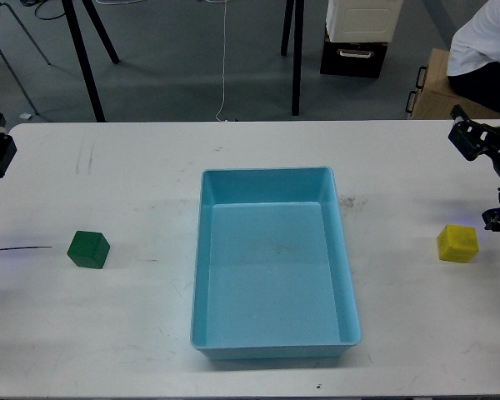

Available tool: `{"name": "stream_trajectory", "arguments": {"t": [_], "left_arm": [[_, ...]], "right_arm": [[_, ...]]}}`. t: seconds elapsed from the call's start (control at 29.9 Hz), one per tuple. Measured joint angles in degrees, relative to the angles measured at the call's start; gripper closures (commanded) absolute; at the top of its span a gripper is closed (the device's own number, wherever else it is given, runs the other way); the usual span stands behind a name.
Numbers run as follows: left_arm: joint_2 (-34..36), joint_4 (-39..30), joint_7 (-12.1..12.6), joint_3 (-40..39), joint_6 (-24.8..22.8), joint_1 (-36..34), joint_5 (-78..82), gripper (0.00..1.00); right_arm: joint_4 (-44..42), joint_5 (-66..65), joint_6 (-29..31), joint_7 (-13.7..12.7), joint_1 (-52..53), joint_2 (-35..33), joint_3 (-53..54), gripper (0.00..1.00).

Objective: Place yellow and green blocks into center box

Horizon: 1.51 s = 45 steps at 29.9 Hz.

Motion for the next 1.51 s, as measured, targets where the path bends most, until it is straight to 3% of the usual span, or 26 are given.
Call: {"name": "stream_trajectory", "arguments": {"t": [1.27,1.51], "left_arm": [[0.19,1.51,0.16,-0.11,-2.37,0.06,0.22,0.00],[2.36,1.76,0.00,-0.20,-2.39,0.21,0.42,0.00]], "right_arm": [[0.16,-1.45,0.55,0.26,0.02,-0.32,0.09,0.00],[2.94,-8.23,0.18,0.16,0.26,-9.78,-0.31,0.00]]}}
